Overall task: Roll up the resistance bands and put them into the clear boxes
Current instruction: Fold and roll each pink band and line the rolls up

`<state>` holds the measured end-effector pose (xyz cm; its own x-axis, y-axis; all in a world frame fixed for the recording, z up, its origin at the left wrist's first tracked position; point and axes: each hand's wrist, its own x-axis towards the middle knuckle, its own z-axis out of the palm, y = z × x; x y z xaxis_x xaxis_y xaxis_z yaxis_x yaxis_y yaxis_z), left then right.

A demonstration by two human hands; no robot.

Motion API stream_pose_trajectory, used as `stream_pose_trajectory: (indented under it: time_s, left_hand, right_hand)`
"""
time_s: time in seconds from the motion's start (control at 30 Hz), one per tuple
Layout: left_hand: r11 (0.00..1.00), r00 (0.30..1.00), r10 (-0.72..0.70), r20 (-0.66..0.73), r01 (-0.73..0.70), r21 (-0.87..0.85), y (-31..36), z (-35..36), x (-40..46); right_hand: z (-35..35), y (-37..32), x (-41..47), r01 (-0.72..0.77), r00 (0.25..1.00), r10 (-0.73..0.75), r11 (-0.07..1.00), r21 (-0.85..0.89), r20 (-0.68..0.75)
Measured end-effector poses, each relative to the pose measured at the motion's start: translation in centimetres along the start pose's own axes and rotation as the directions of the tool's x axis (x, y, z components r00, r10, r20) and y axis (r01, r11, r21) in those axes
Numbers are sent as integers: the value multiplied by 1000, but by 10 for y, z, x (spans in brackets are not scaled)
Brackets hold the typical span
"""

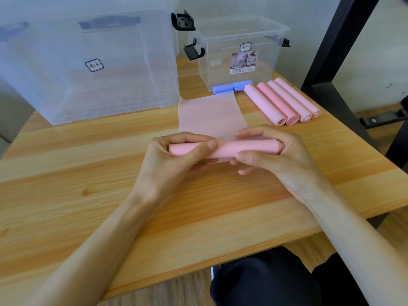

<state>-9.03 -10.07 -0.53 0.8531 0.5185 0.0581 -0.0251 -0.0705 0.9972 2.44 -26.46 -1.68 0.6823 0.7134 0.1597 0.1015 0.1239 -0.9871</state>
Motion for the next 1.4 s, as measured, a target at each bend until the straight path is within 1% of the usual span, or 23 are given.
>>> stream_pose_trajectory:
  time_s: [0.07, 0.17, 0.3, 0.4, 0.5, 0.63, 0.77, 0.87, 0.93, 1.1, 1.23, 1.33, 1.4]
  left_hand:
    - [1000, 1000, -7, 7, 7, -9, 0, 0, 0]
    - [999, 999, 33, 19, -34, 32, 0, -1, 0]
    - [993, 994, 102, 43, -105, 60, -1, -1, -1]
    - [994, 996, 86, 32, -88, 62, -2, -2, -1]
    - [998, 999, 53, -3, -53, 31, -2, -1, 0]
    - [999, 1000, 30, 10, -30, 34, -2, 0, 0]
    - [997, 997, 72, 38, -73, 33, -2, -2, -1]
    - [989, 992, 111, 60, -116, 89, -2, -1, -3]
    - [987, 992, 112, 51, -117, 114, -2, 0, -2]
    - [996, 998, 58, -12, -57, 67, -1, 0, 0]
    - [996, 998, 66, 19, -67, 57, -2, -1, 0]
    - [991, 993, 104, 56, -108, 75, -2, -2, 0]
    - [991, 992, 103, 71, -108, 73, -3, -2, 0]
  right_hand:
    - [-1, 0, 0, 23, 1000, -23, 1000, -9, -8]
    - [0, -2, 0, 38, 998, -38, 999, 6, -44]
    - [1, -3, -1, -5, 996, 8, 999, 33, -85]
    - [1, -3, -1, -25, 998, 27, 999, 45, -56]
    - [2, -2, -1, -5, 1000, 6, 1000, 25, -21]
    - [1, -2, -1, 31, 999, -31, 999, 17, -43]
    - [1, -3, 0, 15, 995, -11, 999, 35, -99]
    - [2, -4, 0, -22, 994, 29, 998, 66, -109]
    - [2, -3, 0, -35, 995, 41, 997, 66, -96]
    - [0, -3, -1, -10, 1000, 10, 1000, 9, -23]
    - [0, -3, -1, 13, 999, -14, 1000, -2, -53]
    - [1, -3, -1, -24, 997, 23, 1000, 0, -80]
    - [1, -3, -1, -43, 995, 43, 999, 0, -90]
